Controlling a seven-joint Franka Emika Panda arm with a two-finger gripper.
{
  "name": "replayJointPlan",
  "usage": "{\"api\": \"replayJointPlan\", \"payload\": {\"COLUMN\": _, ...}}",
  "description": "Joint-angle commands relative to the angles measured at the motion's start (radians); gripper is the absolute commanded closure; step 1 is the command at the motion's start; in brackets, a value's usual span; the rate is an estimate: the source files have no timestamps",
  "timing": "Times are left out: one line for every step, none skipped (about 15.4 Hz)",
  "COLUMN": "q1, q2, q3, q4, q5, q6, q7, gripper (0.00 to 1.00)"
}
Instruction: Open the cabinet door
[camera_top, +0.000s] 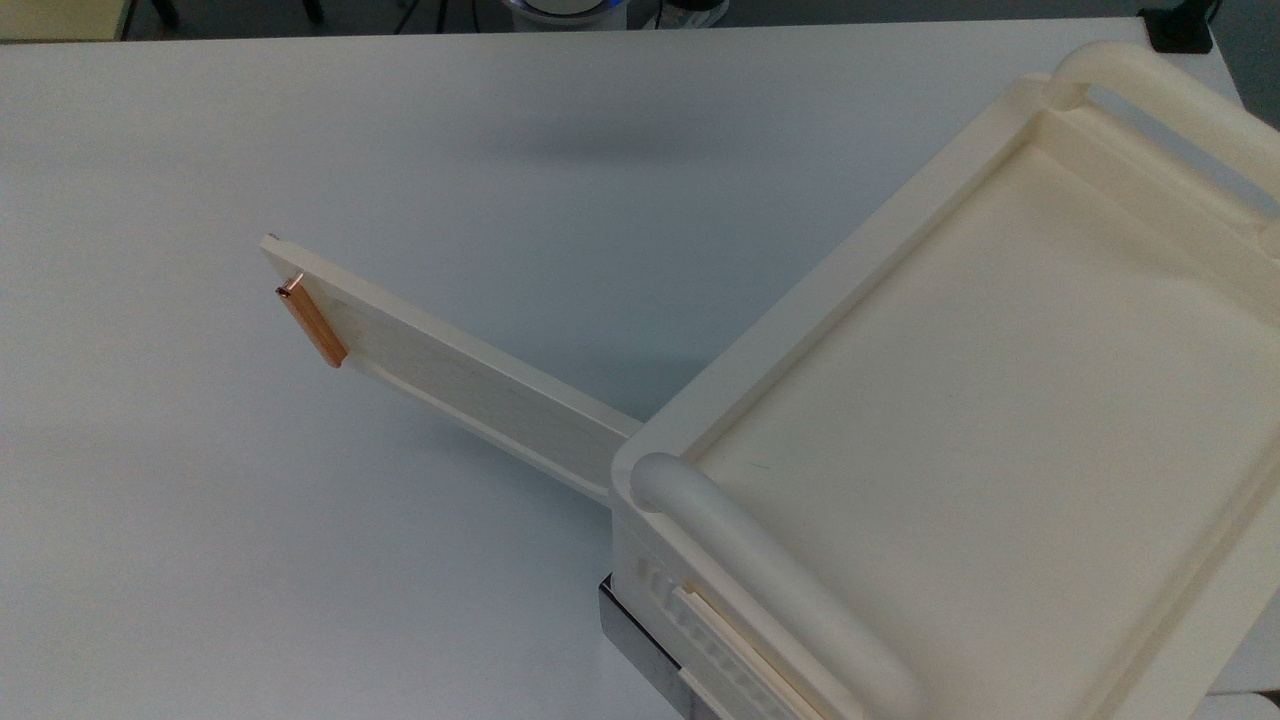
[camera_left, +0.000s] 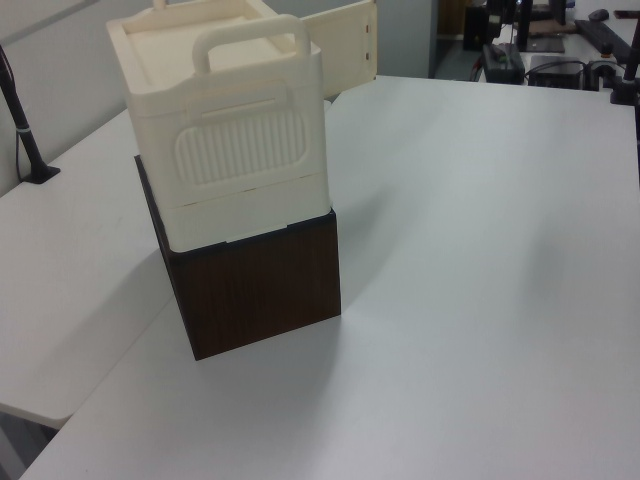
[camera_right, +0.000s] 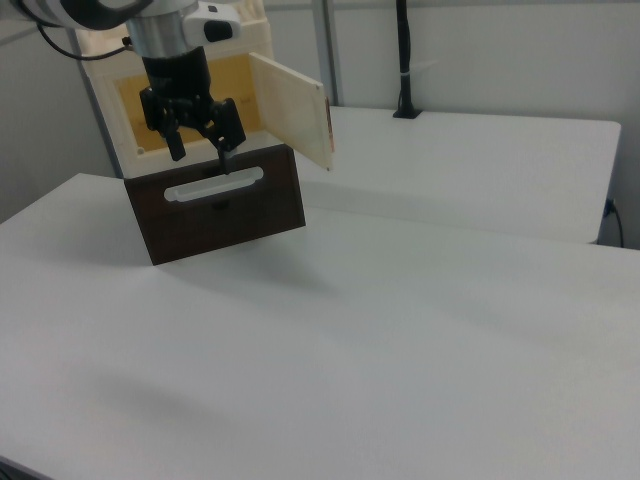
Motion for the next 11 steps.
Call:
{"api": "replayJointPlan", "payload": {"q1": 0.008, "q2": -0.003, "q3": -0.014, "q4": -0.019, "q5": -0.023, "q6": 0.048, "q7": -0.094, "gripper": 0.0}}
{"api": "replayJointPlan", "payload": {"q1": -0.004, "q2": -0.002, "q3": -0.007, "q4": -0.019, "q5": -0.023, "q6": 0.05, "q7": -0.126, "gripper": 0.0}}
{"api": "replayJointPlan", "payload": {"q1": -0.022, "q2": -0.005, "q3": 0.006, "q4": -0.019, "q5": -0.023, "q6": 0.05, "q7": -0.145, "gripper": 0.0}}
{"api": "replayJointPlan", "payload": {"q1": -0.029, "q2": -0.008, "q3": 0.02, "q4": -0.02, "q5": -0.023, "q6": 0.047, "q7": -0.145, "gripper": 0.0}}
{"api": "replayJointPlan", "payload": {"q1": -0.027, "q2": -0.012, "q3": 0.02, "q4": -0.03, "q5": -0.022, "q6": 0.041, "q7": -0.142, "gripper": 0.0}}
{"api": "replayJointPlan", "payload": {"q1": -0.023, "q2": -0.012, "q3": 0.02, "q4": -0.037, "q5": -0.023, "q6": 0.039, "q7": -0.142, "gripper": 0.0}}
{"api": "replayJointPlan", "payload": {"q1": -0.019, "q2": -0.011, "q3": 0.02, "q4": -0.039, "q5": -0.023, "q6": 0.04, "q7": -0.141, "gripper": 0.0}}
{"api": "replayJointPlan", "payload": {"q1": -0.018, "q2": -0.009, "q3": 0.022, "q4": -0.037, "q5": -0.023, "q6": 0.042, "q7": -0.141, "gripper": 0.0}}
{"api": "replayJointPlan", "payload": {"q1": -0.018, "q2": -0.009, "q3": 0.022, "q4": -0.037, "q5": -0.025, "q6": 0.044, "q7": -0.141, "gripper": 0.0}}
{"api": "replayJointPlan", "payload": {"q1": -0.016, "q2": -0.009, "q3": 0.022, "q4": -0.037, "q5": -0.028, "q6": 0.04, "q7": -0.141, "gripper": 0.0}}
{"api": "replayJointPlan", "payload": {"q1": -0.016, "q2": -0.011, "q3": 0.023, "q4": -0.037, "q5": -0.029, "q6": 0.04, "q7": -0.141, "gripper": 0.0}}
